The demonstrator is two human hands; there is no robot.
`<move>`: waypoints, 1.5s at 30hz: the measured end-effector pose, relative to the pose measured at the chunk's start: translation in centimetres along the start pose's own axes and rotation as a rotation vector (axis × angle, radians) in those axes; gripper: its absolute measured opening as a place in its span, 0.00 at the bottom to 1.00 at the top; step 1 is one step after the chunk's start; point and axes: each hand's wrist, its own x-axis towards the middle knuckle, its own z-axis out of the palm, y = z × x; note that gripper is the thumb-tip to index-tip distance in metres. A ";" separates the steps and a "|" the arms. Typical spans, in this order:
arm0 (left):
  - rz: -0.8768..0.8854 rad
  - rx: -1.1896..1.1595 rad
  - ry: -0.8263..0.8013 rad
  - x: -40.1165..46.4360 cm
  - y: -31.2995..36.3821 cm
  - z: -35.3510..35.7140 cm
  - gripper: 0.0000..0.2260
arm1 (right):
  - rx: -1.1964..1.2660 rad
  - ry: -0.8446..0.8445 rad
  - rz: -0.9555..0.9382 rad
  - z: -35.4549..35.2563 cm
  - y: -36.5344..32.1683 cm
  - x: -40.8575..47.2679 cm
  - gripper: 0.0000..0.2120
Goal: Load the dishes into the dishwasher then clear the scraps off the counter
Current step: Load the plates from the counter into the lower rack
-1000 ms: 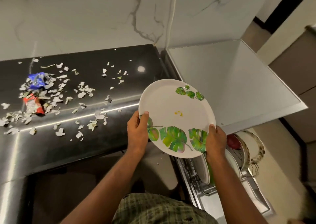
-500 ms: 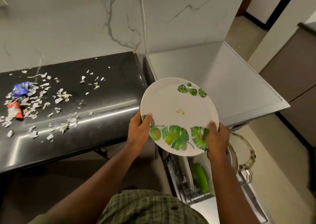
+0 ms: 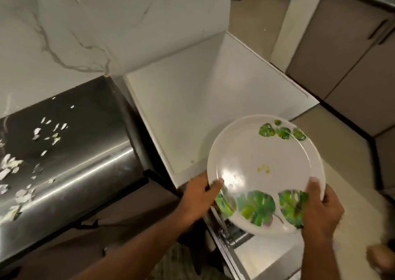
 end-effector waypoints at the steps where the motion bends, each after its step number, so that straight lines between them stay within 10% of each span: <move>1: 0.002 0.005 -0.049 0.3 -0.3 1.2 0.16 | -0.013 0.027 0.014 -1.1 0.9 0.3 0.21; 14: -0.308 0.150 -0.423 5.7 -11.2 12.9 0.16 | -0.168 0.226 0.631 -5.4 19.0 -2.3 0.16; 20: -0.379 0.095 -0.508 6.9 -14.7 13.5 0.38 | -0.071 0.241 0.840 -4.4 24.1 -4.6 0.08; 28: -0.271 0.034 -0.460 11.8 -14.0 15.8 0.33 | 0.120 0.112 0.850 -3.3 25.3 -2.2 0.26; 33: -0.402 -0.036 -0.363 14.7 -11.5 16.9 0.27 | 0.021 -0.057 0.464 -3.1 23.9 -1.4 0.15; 38: -0.481 -0.005 -0.304 16.7 -10.3 16.6 0.21 | -0.507 -0.301 -0.126 -1.8 23.3 0.7 0.32; 45: -0.407 -0.041 -0.280 18.6 -9.1 16.9 0.13 | -0.263 -0.399 -0.266 2.8 22.9 4.7 0.10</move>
